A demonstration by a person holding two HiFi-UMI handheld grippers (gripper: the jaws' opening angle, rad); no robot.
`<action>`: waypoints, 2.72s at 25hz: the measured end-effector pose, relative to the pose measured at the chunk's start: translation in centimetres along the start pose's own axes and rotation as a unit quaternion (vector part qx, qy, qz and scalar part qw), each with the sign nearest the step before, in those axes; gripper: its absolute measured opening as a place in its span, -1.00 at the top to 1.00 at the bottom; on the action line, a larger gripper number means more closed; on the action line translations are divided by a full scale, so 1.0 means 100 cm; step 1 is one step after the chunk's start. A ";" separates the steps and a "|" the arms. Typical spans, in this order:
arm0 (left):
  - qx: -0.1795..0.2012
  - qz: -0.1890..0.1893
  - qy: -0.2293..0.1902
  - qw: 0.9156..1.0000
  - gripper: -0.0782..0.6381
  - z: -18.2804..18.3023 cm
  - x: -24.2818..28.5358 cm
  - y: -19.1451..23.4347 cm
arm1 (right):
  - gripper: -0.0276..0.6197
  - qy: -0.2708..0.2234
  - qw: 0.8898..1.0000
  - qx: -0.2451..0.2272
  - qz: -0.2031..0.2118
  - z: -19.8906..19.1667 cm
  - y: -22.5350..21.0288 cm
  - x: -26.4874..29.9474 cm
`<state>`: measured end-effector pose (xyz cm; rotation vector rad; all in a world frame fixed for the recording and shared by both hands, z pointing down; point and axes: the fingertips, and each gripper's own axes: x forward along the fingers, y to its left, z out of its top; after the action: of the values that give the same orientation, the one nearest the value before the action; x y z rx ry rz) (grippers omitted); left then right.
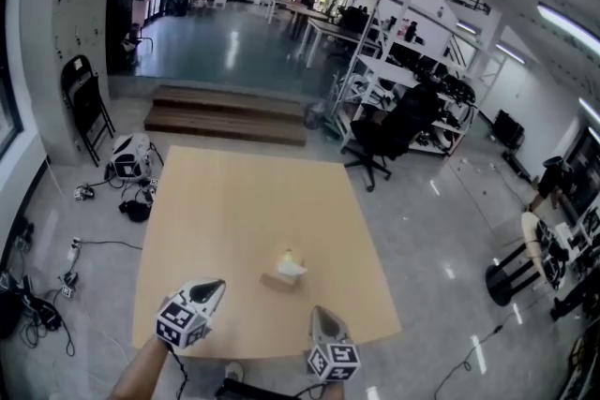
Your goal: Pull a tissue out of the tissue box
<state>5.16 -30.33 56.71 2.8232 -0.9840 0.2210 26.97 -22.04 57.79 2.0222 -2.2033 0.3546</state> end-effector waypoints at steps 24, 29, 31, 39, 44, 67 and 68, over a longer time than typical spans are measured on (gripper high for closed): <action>-0.023 0.056 0.005 0.998 0.76 0.006 0.060 0.057 | 0.88 0.016 0.998 -0.011 0.060 0.021 -0.022 0.103; -0.024 0.051 0.007 0.998 0.76 0.005 0.076 0.058 | 0.88 0.016 0.998 -0.008 0.056 0.021 -0.033 0.114; -0.023 0.049 0.009 0.998 0.76 0.004 0.081 0.060 | 0.88 0.017 0.998 -0.005 0.054 0.019 -0.038 0.120; -0.024 0.049 0.014 0.998 0.76 0.000 0.096 0.064 | 0.88 0.026 0.998 0.004 0.061 0.010 -0.049 0.131; -0.022 0.044 0.017 0.999 0.76 -0.001 0.101 0.067 | 0.88 0.029 0.998 0.003 0.054 0.007 -0.051 0.137; -0.026 0.050 0.029 0.998 0.76 -0.007 0.098 0.070 | 0.88 0.149 0.985 0.076 0.041 -0.119 -0.071 0.157; -0.026 0.051 0.029 0.998 0.76 -0.007 0.098 0.070 | 0.88 0.153 0.984 0.080 0.041 -0.124 -0.072 0.157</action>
<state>8.28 -41.53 59.80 2.7068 -1.1060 0.2839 31.83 -34.52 74.33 1.8058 -2.1258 0.8177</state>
